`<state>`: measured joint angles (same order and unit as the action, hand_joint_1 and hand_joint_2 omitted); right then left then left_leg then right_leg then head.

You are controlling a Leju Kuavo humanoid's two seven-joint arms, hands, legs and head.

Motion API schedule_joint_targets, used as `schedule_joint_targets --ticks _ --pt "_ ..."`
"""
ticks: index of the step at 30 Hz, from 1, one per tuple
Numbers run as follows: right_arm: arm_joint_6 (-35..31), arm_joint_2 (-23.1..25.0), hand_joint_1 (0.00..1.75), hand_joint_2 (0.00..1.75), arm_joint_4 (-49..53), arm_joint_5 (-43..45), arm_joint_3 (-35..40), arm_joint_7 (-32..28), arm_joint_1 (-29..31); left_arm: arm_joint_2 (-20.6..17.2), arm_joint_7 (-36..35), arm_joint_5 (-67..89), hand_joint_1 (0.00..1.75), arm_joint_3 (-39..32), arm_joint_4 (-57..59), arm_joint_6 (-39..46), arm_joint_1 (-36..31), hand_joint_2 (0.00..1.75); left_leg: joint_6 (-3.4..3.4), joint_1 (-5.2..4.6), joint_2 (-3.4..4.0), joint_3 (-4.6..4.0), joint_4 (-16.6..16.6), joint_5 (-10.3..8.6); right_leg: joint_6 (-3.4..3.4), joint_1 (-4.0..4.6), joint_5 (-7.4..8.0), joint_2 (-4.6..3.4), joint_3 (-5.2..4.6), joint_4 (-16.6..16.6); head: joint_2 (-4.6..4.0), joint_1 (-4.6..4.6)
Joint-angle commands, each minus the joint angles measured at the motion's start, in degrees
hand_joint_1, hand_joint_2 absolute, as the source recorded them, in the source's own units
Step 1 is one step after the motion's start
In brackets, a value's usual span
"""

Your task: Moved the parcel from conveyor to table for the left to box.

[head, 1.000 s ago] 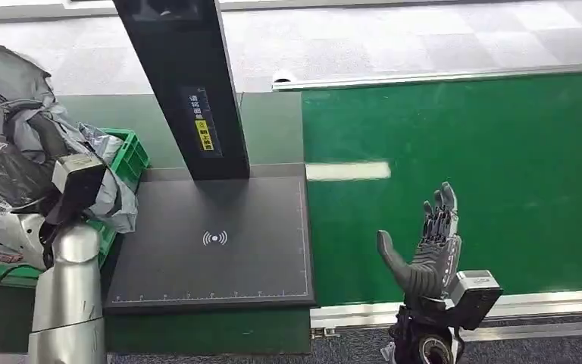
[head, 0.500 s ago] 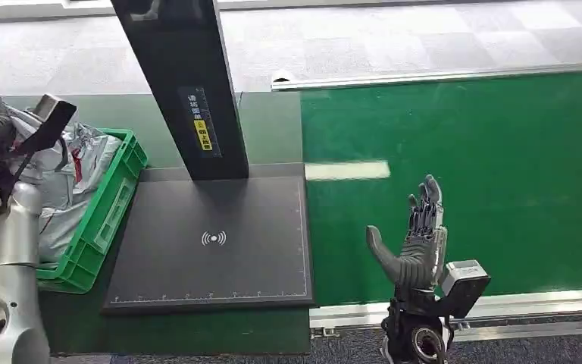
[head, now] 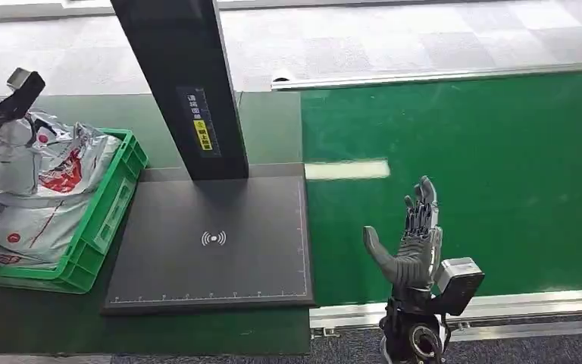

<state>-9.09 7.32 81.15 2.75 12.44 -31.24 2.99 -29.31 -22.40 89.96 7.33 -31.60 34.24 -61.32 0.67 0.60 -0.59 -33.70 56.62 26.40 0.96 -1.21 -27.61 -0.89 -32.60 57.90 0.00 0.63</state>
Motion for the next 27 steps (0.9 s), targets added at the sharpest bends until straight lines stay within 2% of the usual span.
schedule_joint_targets --ticks 1,3,4,8,9,14,15,16,17,18,19,20,22,24,27 --pt "-0.3 0.0 0.00 1.75 -4.3 0.4 -0.4 0.9 3.5 2.4 -4.5 0.0 1.75 18.3 17.4 -14.7 -2.1 1.75 -0.02 0.00 -0.02 0.08 0.0 -0.03 -0.04 0.02 0.02 0.09 0.10 0.0 0.00 0.00" --pt "-0.1 -0.1 0.00 1.75 -4.2 0.4 -0.6 1.0 3.7 3.6 -4.2 -0.6 1.75 17.7 18.3 -17.4 0.2 1.75 -0.03 -0.02 -0.06 0.16 -0.1 -0.06 -0.06 0.00 0.03 0.16 0.21 -0.1 0.00 0.00" --pt "0.1 -0.2 0.00 1.75 -4.1 0.3 -0.8 1.1 3.8 4.4 -4.5 -0.8 1.75 17.3 19.8 -22.0 1.3 1.75 -0.03 -0.06 -0.03 0.16 -0.1 -0.05 -0.04 -0.05 0.01 0.11 0.18 -0.1 0.00 0.00" --pt "0.4 -0.5 0.00 1.75 -3.9 0.0 -1.1 1.2 3.6 4.4 -5.8 -1.3 1.75 15.8 19.5 -26.1 4.7 1.75 -0.03 -0.07 0.06 0.26 -0.2 -0.04 -0.07 -0.05 0.03 0.05 0.25 -0.2 0.00 0.02" --pt "0.6 -0.6 0.00 1.75 -3.7 -0.2 -1.1 1.2 3.3 4.2 -7.1 -1.5 1.75 14.9 20.0 -29.9 5.1 1.75 -0.02 -0.07 0.08 0.20 -0.1 -0.02 -0.05 -0.05 0.02 0.01 0.19 -0.1 0.00 0.00" --pt "0.7 -1.1 0.00 1.75 -3.3 -0.4 -0.8 1.2 2.2 2.8 -8.3 -2.7 1.75 12.3 19.3 -29.8 6.8 1.75 -0.01 -0.08 0.20 0.26 -0.2 -0.02 -0.07 -0.06 0.05 -0.09 0.21 -0.1 0.00 0.04" --pt "0.7 -1.3 0.00 1.75 -3.3 -0.4 -0.6 1.2 2.1 2.5 -8.6 -3.5 1.75 10.9 18.9 -27.4 7.0 1.75 -0.01 -0.05 0.29 0.36 -0.3 -0.05 -0.13 0.00 0.12 -0.13 0.29 -0.2 0.00 0.02" --pt "0.8 -1.4 0.00 1.75 -3.4 -0.4 -0.4 1.2 2.2 2.6 -8.6 -4.7 1.41 9.3 18.6 -25.0 7.1 1.75 -0.01 -0.05 0.30 0.32 -0.2 -0.04 -0.11 -0.01 0.10 -0.16 0.26 -0.2 0.00 0.02" --pt "0.8 -1.4 0.00 1.75 -3.4 -0.4 -0.3 1.2 2.3 2.5 -8.4 -4.7 1.41 9.2 18.7 -25.2 6.8 1.75 -0.01 -0.05 0.30 0.29 -0.2 -0.03 -0.09 -0.02 0.09 -0.18 0.22 -0.1 0.00 0.02" --pt "0.7 -1.4 0.00 1.75 -3.4 -0.4 -0.2 1.3 2.4 2.5 -7.8 -6.9 0.00 6.1 17.3 -18.4 7.6 1.75 0.00 -0.07 0.28 0.28 -0.2 -0.01 -0.06 -0.04 0.06 -0.19 0.21 -0.1 0.00 0.02" --pt "0.5 -1.4 0.00 1.75 -3.3 -0.4 0.1 1.4 2.6 2.4 -6.2 -7.5 0.00 4.7 16.8 -13.2 7.7 1.75 0.00 -0.03 0.33 0.31 -0.2 -0.03 -0.10 0.00 0.10 -0.20 0.23 -0.2 0.00 0.02" --pt "0.4 -1.3 0.00 1.75 -3.3 -0.4 0.1 1.4 2.7 2.3 -6.0 -7.5 0.00 4.5 17.0 -13.3 7.5 1.75 0.00 -0.03 0.34 0.29 -0.2 -0.01 -0.09 0.00 0.09 -0.22 0.21 -0.1 0.00 0.04" --pt "0.0 -1.3 0.00 1.75 -3.5 -0.5 0.5 1.6 3.2 2.5 -3.5 -8.5 0.00 1.3 16.2 -5.7 7.6 1.75 0.00 -0.02 0.36 0.27 -0.2 -0.03 -0.12 0.02 0.11 -0.20 0.18 -0.1 0.00 0.02" --pt "-0.3 -1.2 0.00 1.75 -3.5 -0.5 0.8 1.7 3.5 2.6 -2.0 -8.5 0.00 -0.7 16.0 -4.1 7.0 1.75 0.00 0.01 0.33 0.22 -0.1 -0.02 -0.13 0.05 0.11 -0.17 0.16 -0.1 0.00 0.00" --pt "-1.3 -1.1 0.00 1.75 -3.1 -0.7 0.7 1.9 3.6 4.8 6.3 -15.6 0.00 -8.5 14.4 1.5 5.6 1.75 -0.01 0.04 0.20 0.13 0.0 -0.02 -0.11 0.07 0.07 -0.06 0.13 0.0 0.00 0.02"
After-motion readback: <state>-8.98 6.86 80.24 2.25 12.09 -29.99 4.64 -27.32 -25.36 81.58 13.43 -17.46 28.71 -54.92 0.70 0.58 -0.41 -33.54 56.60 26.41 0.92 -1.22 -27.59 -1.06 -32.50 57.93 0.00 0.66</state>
